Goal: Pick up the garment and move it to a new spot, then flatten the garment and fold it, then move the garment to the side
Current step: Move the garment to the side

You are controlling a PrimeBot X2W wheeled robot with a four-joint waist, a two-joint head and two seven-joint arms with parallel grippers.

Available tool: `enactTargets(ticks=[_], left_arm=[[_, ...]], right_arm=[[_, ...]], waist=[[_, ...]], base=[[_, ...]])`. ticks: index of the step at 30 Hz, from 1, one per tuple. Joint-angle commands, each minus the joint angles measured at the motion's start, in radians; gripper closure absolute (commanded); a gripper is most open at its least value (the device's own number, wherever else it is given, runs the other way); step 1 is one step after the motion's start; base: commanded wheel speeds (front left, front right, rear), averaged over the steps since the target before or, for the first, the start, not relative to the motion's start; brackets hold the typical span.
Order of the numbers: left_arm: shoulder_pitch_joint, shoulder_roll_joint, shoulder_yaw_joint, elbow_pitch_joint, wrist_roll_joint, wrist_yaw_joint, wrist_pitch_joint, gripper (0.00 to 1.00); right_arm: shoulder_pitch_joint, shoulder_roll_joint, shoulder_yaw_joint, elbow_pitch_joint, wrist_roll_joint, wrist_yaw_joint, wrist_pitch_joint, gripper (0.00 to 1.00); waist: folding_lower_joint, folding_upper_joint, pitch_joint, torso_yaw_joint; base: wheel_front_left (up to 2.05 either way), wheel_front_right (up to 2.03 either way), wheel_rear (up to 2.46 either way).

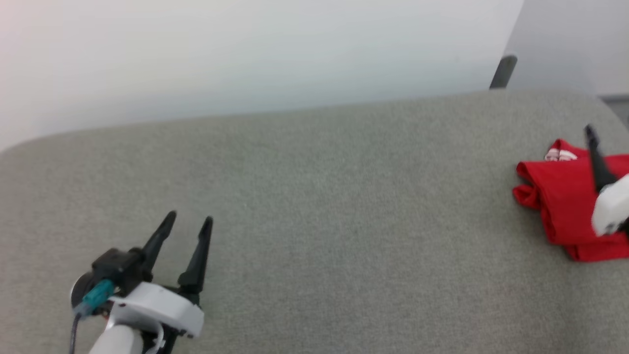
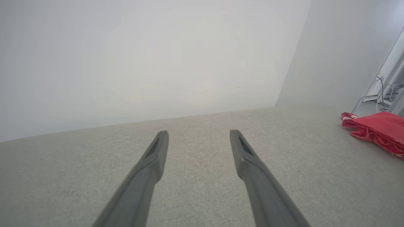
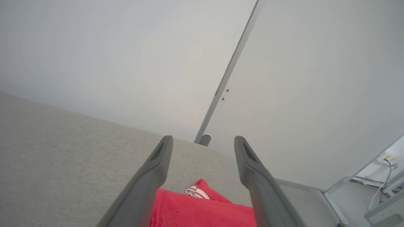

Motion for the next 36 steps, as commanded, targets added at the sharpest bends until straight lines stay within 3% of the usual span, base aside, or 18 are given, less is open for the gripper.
enactTargets(ticks=[1,22,36], left_arm=[[0.018,0.0,0.012,-0.004,0.0,-0.002,0.0,0.0],[0.227,0.012,0.173,-0.051,0.034,0.001,0.0,0.0],[0.284,0.017,0.188,-0.07,0.043,-0.001,0.0,0.0]], right_arm=[[0.04,0.015,-0.023,-0.028,-0.01,-0.001,-0.003,0.0],[0.504,0.258,-0.243,-0.368,-0.091,-0.001,-0.004,0.0],[0.704,0.349,-0.316,-0.476,-0.1,-0.001,-0.003,0.0]], waist=[[0.0,0.0,-0.062,0.025],[0.0,0.0,-0.162,0.104],[0.0,0.0,-0.181,0.138]], base=[[0.0,0.0,0.0],[0.0,0.0,0.0],[0.0,0.0,0.0]])
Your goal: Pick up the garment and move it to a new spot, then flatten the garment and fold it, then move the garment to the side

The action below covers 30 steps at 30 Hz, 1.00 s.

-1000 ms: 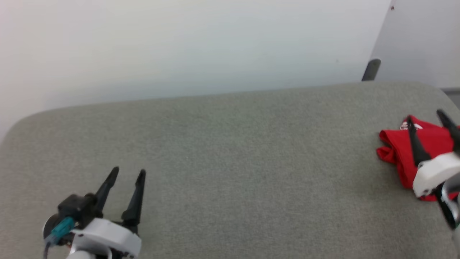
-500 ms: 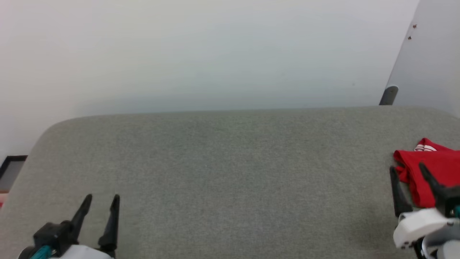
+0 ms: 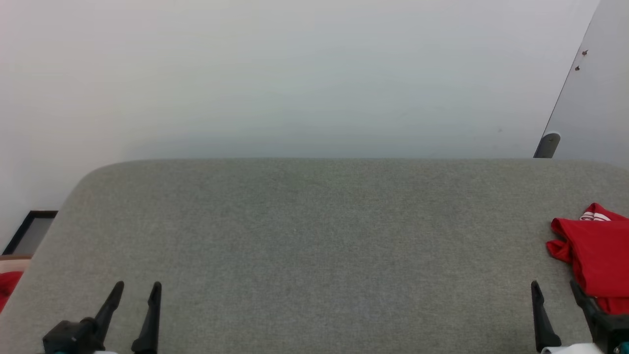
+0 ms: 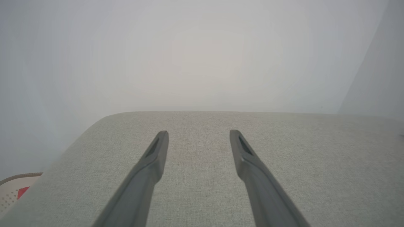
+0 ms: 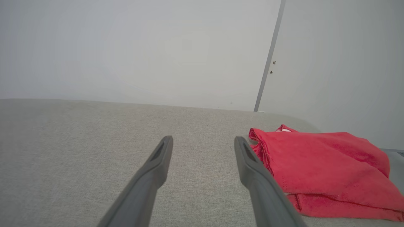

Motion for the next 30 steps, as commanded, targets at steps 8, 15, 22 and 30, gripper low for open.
enactTargets(ticks=[8,15,22,30], left_arm=[[0.014,0.0,0.009,-0.011,0.017,-0.002,0.0,0.0],[0.018,0.005,0.003,-0.009,0.011,-0.002,0.0,0.0],[0.018,-0.001,0.008,-0.004,-0.006,-0.002,0.0,0.0],[0.006,-0.036,0.012,0.021,-0.079,0.0,0.026,1.0]], right_arm=[[0.047,0.027,0.013,-0.037,-0.016,-0.001,-0.004,0.0],[0.053,0.03,0.029,-0.047,-0.016,-0.001,-0.004,0.0],[0.054,0.032,0.048,-0.052,-0.017,-0.001,-0.004,0.0],[0.032,0.04,0.029,-0.012,0.074,0.0,0.04,1.0]], waist=[[0.0,0.0,-0.001,0.001],[0.0,0.0,0.001,-0.001],[0.0,0.0,0.002,-0.004],[0.0,0.0,0.006,-0.004]], base=[[0.0,0.0,0.0],[0.0,0.0,0.0],[0.0,0.0,0.0],[0.0,0.0,0.0]])
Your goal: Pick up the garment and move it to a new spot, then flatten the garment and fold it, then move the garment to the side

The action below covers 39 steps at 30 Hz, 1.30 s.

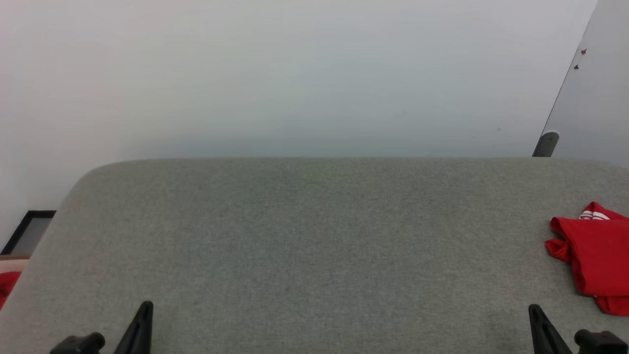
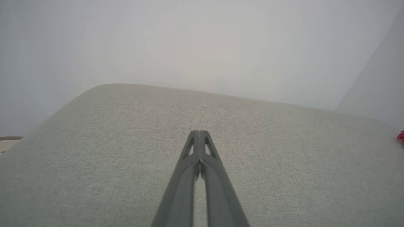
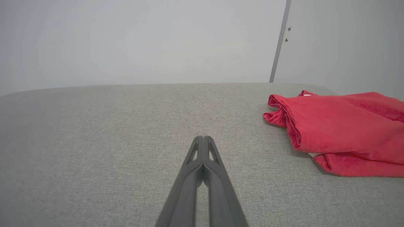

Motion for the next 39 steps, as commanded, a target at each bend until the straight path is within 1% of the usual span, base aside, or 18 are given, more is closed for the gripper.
enactTargets(ticks=[1,18,39], left_arm=[[-0.029,0.006,0.013,-0.015,-0.034,0.0,0.006,1.0],[-0.066,-0.053,0.042,-0.021,-0.286,-0.001,0.083,1.0],[-0.104,-0.112,0.073,-0.024,-0.537,-0.001,0.16,1.0]], right_arm=[[-0.033,-0.003,-0.009,-0.013,0.042,0.0,0.009,1.0],[-0.057,0.006,-0.003,-0.041,0.376,0.0,0.075,1.0],[-0.092,0.015,-0.011,-0.053,0.703,0.0,0.151,1.0]], waist=[[0.0,0.0,0.001,0.0],[0.0,0.0,0.017,-0.001],[0.0,0.0,0.037,-0.002]], base=[[0.0,0.0,0.0],[0.0,0.0,0.0],[0.0,0.0,0.0]])
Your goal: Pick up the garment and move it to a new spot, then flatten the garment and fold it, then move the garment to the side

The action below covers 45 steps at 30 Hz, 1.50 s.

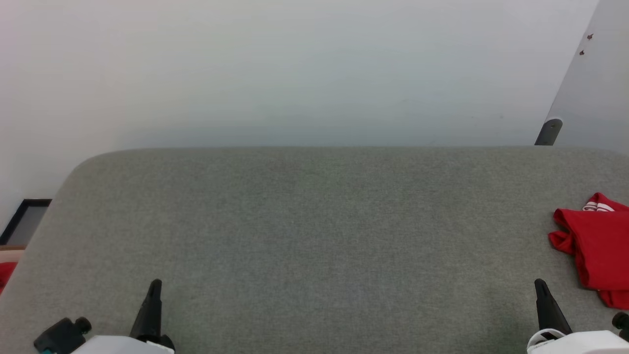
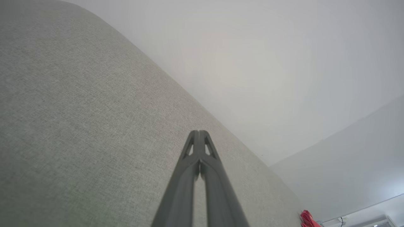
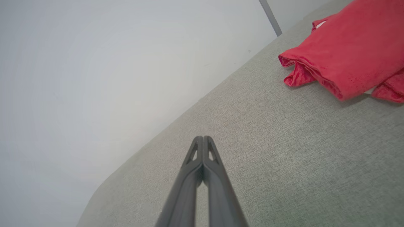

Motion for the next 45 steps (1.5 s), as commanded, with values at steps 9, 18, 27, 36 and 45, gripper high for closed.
enactTargets(ticks=[9,18,27,36,45], left_arm=[[-0.038,-0.018,0.02,-0.015,-0.109,-0.001,0.031,1.0],[-0.052,-0.038,0.03,-0.016,-0.193,-0.002,0.059,1.0],[-0.063,-0.056,0.04,-0.016,-0.27,-0.002,0.082,1.0],[-0.072,-0.074,0.048,-0.016,-0.341,-0.002,0.105,1.0],[-0.082,-0.088,0.056,-0.017,-0.401,-0.002,0.124,1.0]], right_arm=[[-0.04,0.003,-0.007,-0.019,0.14,0.0,0.032,1.0],[-0.051,0.006,-0.011,-0.023,0.25,0.0,0.059,1.0],[-0.063,0.009,-0.014,-0.027,0.351,0.0,0.083,1.0],[-0.073,0.012,-0.016,-0.03,0.443,0.0,0.105,1.0],[-0.079,0.014,-0.018,-0.032,0.521,-0.001,0.123,1.0]], waist=[[0.0,-0.0001,0.009,-0.001],[0.0,-0.0001,0.018,-0.001],[0.0,-0.0001,0.026,-0.001],[0.0,-0.0001,0.035,-0.002],[0.0,-0.0001,0.042,-0.002]], base=[[0.0,0.0,0.0],[0.0,0.0,0.0],[0.0,0.0,0.0],[0.0,0.0,0.0],[0.0,0.0,0.0]])
